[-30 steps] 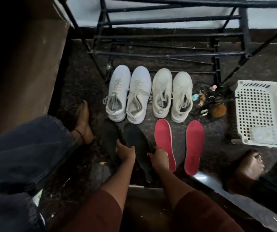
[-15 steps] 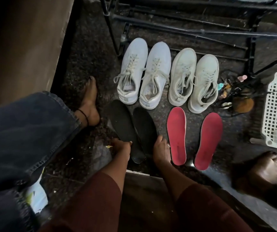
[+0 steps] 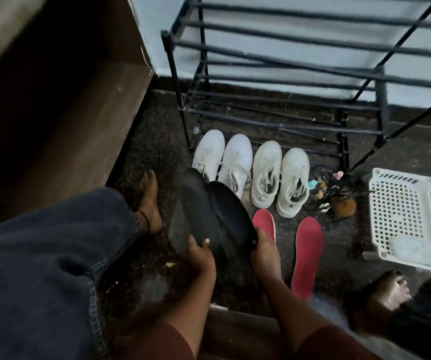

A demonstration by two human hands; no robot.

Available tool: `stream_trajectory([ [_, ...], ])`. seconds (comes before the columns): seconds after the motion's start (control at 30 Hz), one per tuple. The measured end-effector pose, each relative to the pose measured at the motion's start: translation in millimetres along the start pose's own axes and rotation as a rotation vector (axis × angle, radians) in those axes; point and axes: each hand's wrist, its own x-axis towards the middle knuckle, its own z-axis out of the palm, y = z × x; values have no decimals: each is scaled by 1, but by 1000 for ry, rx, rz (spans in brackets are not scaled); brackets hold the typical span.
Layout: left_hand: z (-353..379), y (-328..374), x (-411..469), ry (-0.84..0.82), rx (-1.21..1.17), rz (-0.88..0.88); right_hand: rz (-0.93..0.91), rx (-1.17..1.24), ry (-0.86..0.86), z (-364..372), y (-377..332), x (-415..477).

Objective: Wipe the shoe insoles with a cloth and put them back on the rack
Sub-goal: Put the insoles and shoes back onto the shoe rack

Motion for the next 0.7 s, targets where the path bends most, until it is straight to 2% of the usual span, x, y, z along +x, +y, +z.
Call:
stream_trajectory([
  [0.13,-5,58,-3,-12,-77,236,-15,233,226,-43,-24,19],
  [0.23,0,112,17,-54,-144,366,-29,293,359,-82,-52,51],
  [0.37,9,185,55,-118,-70,482,30,298,364,-125,-84,108],
  [0.53,30,256,120,-172,-50,466,74,367,351,-149,-110,201],
  [0.7,54,291,171,-178,32,508,78,444,337,-148,-137,273],
])
